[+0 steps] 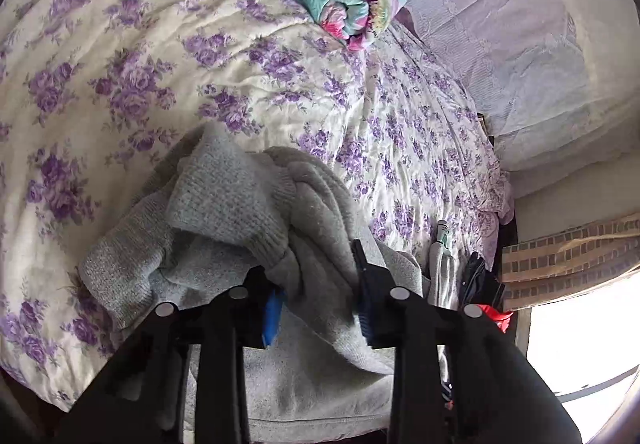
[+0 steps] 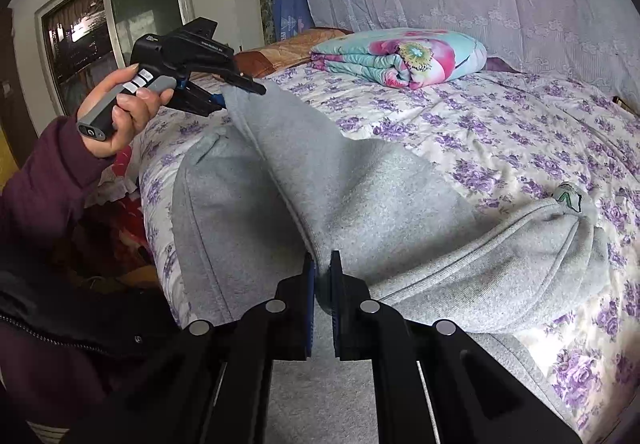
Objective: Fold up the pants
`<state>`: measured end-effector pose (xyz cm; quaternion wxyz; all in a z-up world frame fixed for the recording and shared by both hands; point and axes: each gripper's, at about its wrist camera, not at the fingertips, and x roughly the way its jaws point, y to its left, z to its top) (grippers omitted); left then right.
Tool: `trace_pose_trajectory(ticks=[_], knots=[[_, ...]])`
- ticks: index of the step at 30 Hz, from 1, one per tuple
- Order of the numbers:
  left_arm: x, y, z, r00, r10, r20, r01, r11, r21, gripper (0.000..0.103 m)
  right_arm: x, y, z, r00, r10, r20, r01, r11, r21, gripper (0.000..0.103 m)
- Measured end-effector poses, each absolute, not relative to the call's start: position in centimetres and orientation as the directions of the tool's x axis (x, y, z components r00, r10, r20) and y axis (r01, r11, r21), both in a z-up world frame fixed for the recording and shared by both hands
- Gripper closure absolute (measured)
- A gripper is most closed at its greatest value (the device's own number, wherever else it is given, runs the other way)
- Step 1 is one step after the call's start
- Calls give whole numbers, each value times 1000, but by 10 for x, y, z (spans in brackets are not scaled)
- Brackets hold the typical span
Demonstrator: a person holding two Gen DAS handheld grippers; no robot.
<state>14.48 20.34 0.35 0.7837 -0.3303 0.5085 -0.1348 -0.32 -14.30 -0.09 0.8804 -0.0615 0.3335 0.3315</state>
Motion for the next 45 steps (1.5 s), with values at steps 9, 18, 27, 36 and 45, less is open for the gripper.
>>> trace_pose_trajectory(ticks=[9,18,27,36,45], knots=[[71,215,0,479,-403,-780,8,890,-455,80,-49,-113,-23,435,565,-701,-732,676,90,95],[48,222,-21,531,-362,-766,27,911,-412,79,-58,-110,-35,400,579,-710,-735,666,129,95],[38,226,-50,493,-356,-794,-8,910,-414,61,-60,-105,-47,375,550,-746,-724,677,135,47],[-14,161,33,644,-339,-686,201,940,-275,22,27,-184,46,738,174,-652,-203,979,31,3],[17,83,-67,502,-329,-800,268,939,-217,22,86,-194,-64,560,-71,-825,-42,993,-114,94]])
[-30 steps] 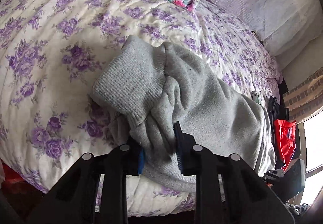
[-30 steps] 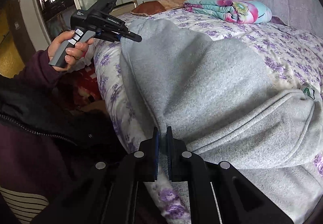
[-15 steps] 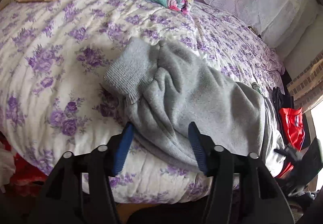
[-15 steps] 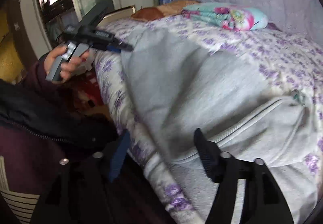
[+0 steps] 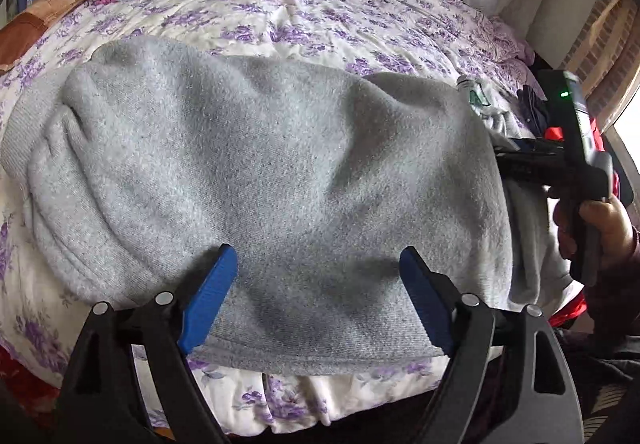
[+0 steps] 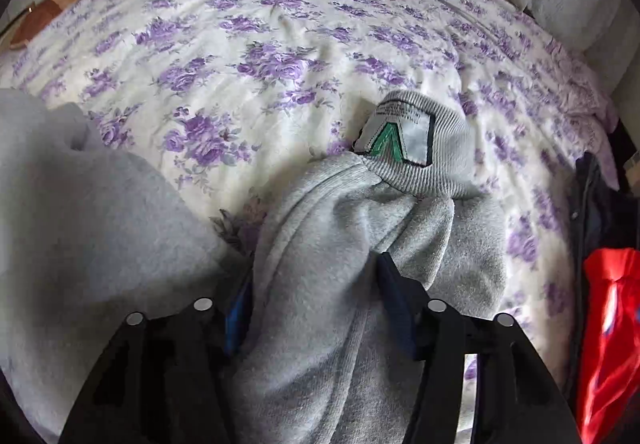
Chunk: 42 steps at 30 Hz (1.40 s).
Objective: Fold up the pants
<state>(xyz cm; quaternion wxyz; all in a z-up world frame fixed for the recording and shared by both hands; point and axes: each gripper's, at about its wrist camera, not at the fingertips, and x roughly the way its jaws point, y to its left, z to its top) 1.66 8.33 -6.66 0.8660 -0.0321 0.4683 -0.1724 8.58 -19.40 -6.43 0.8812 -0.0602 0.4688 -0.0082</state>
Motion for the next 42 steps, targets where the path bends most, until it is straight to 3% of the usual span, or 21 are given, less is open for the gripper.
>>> trace_pose_trajectory(ticks=[2,6,10,11,12,14,16,18,20,21,22,23,28,29,30,31,33,34,35,39,42], knots=[[12,83,-65,515,-332,-790,276,937,-213,22,43,-225,-30,695,48,-718,2,998,68,94],[13,97,-64,496,-419,-760,280,906,-316,22,-85,-273,12,906,107,-409,17,958,288,92],[16,98,-64,476,-434,-765,282,899,-334,22,-145,-303,-45,889,53,-455,144,910,388,91],[16,97,-64,474,-430,-768,285,901,-328,22,-149,-314,-67,862,37,-505,206,885,417,83],[16,96,-64,473,-424,-772,289,903,-318,22,-149,-327,-86,828,39,-559,272,845,461,63],[15,93,-64,472,-409,-781,294,908,-298,22,-155,-349,-104,838,117,-533,279,748,603,69],[15,91,-63,472,-399,-786,292,912,-287,22,-162,-349,-87,852,44,-522,296,782,549,63],[14,91,-63,472,-399,-786,290,912,-289,22,-167,-345,-68,867,-45,-497,314,824,472,25],[14,93,-63,472,-407,-782,288,910,-300,22,-165,-351,-63,868,-59,-493,325,818,474,17],[13,95,-63,472,-414,-779,287,907,-308,22,-157,-356,-66,857,-35,-514,327,807,491,26],[13,97,-63,471,-421,-775,285,904,-319,22,-148,-362,-73,842,11,-540,321,794,517,45],[14,99,-62,470,-427,-773,278,902,-329,22,-138,-368,-79,824,77,-561,299,781,548,90],[8,102,-62,470,-370,-801,273,924,-267,32,-162,-359,-52,880,30,-473,213,867,451,90],[5,102,-63,471,-360,-806,277,927,-252,32,-157,-360,-57,843,9,-538,260,869,421,88],[3,102,-64,473,-349,-809,281,930,-237,32,-149,-366,-73,770,8,-638,327,854,405,72],[0,100,-65,478,-337,-811,289,933,-217,32,-144,-372,-89,719,48,-693,353,835,423,71],[-4,97,-64,490,-311,-815,298,938,-178,31,-153,-374,-83,735,53,-676,326,846,421,68],[-7,96,-61,495,-301,-815,298,940,-166,31,-156,-369,-71,717,7,-697,340,869,359,62],[-9,95,-57,502,-300,-811,299,940,-163,30,-161,-364,-55,712,-61,-699,356,890,285,48],[-29,82,-24,565,-333,-755,377,918,-124,20,-189,-352,16,804,-213,-555,360,917,170,26],[-35,60,-6,626,-317,-713,420,907,-35,9,-176,-345,62,881,-145,-450,259,944,204,4]])
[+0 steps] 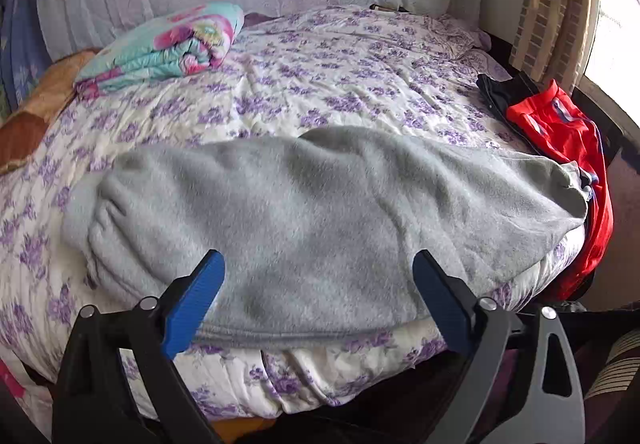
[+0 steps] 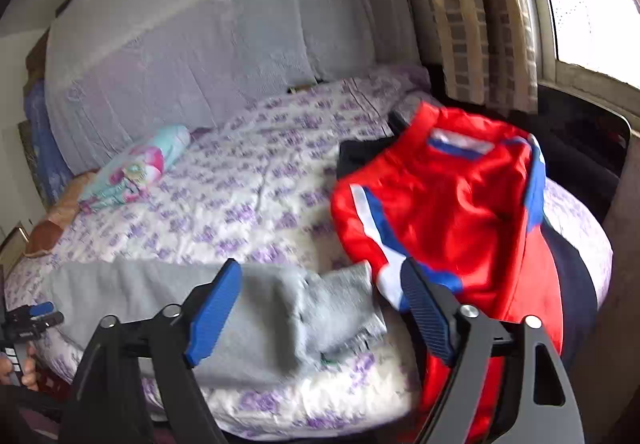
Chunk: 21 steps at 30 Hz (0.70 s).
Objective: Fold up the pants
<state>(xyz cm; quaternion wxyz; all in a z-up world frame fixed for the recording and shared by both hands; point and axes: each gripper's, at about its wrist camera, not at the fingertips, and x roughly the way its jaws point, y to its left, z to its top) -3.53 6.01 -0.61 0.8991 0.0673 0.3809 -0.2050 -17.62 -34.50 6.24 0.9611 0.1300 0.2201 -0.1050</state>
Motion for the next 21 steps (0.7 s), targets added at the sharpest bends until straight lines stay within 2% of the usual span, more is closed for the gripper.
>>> trace_pose_trajectory(ticks=[3,5,6,7,9,12,14,18,21], knots=[[-19,46,-25,600,-252,-759,395,919,6,9,-127,-316,83,874,96,-475,32,967,254,4],[-1,54,-67,506,-187,-842,330,944,-11,9,-87,-290,80,818,235,-526,-82,951,298,4],[0,61,-85,493,-217,-843,319,946,-58,8,-63,-276,71,773,279,-570,-110,943,313,4],[-12,61,-87,560,-222,-798,334,942,-27,8,-42,-262,62,724,322,-610,-138,934,329,4],[-22,58,-85,582,-195,-790,333,943,13,8,3,-237,42,614,403,-678,-198,911,362,4],[-14,72,-65,538,-276,-796,321,941,-110,8,66,-204,26,435,567,-699,-284,823,491,4],[-9,77,-44,556,-304,-774,324,936,-135,8,105,-186,22,370,632,-681,-318,775,546,4],[9,71,-18,639,-234,-733,315,949,-28,5,177,-145,-11,144,663,-734,-339,730,593,4],[39,83,-31,607,-187,-773,271,962,-20,5,201,-118,-59,-115,657,-745,-298,692,657,4]])
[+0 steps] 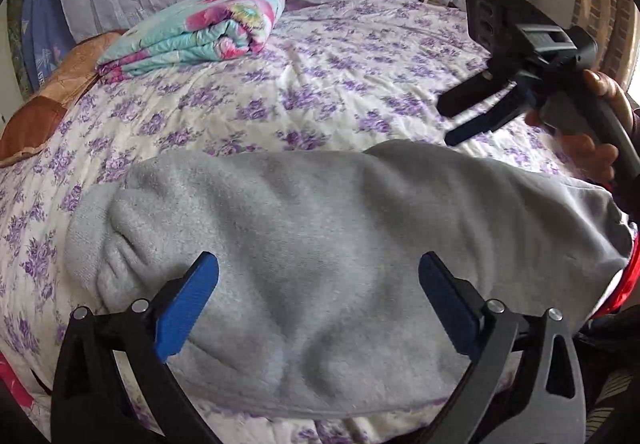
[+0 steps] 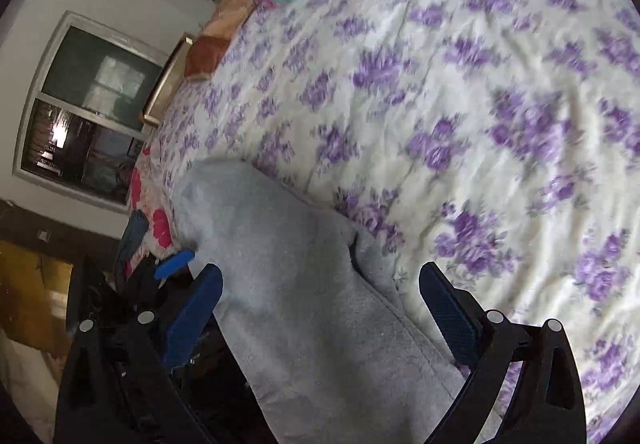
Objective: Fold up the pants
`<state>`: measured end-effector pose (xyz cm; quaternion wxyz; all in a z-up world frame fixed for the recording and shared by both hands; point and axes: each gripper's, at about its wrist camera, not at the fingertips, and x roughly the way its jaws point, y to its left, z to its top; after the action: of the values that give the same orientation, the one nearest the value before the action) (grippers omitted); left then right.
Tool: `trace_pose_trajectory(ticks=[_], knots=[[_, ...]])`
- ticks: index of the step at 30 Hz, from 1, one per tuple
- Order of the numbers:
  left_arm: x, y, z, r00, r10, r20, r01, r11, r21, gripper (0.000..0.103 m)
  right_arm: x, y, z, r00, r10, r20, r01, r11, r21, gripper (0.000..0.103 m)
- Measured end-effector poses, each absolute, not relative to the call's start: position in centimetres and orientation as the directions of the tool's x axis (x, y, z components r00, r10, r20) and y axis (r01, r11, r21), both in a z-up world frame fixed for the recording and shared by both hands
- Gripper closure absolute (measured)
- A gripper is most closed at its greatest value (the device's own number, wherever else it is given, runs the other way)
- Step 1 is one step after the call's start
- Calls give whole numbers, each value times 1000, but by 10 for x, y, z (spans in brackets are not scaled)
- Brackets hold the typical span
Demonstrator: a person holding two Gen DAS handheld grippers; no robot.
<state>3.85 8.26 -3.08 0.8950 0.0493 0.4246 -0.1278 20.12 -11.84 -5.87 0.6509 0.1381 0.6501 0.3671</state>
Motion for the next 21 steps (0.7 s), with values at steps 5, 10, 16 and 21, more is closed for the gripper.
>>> trace_pose_trajectory(ticks=[5,10,16,21], knots=[[57,130,-49,553,-180,-814,193,978,-85,6,184,-89,-74,-328,692,-643,-352,543,763,5],[46,118,-65,564,-81,-822,217,975,53,5,198,-90,-75,-248,826,-506,-281,439,853,22],[43,129,-65,566,-120,-816,205,979,-2,5,197,-105,-59,-34,898,-439,-319,407,856,87],[42,127,-66,572,-116,-812,209,978,8,5,211,-110,-58,134,833,-536,-299,550,780,90]])
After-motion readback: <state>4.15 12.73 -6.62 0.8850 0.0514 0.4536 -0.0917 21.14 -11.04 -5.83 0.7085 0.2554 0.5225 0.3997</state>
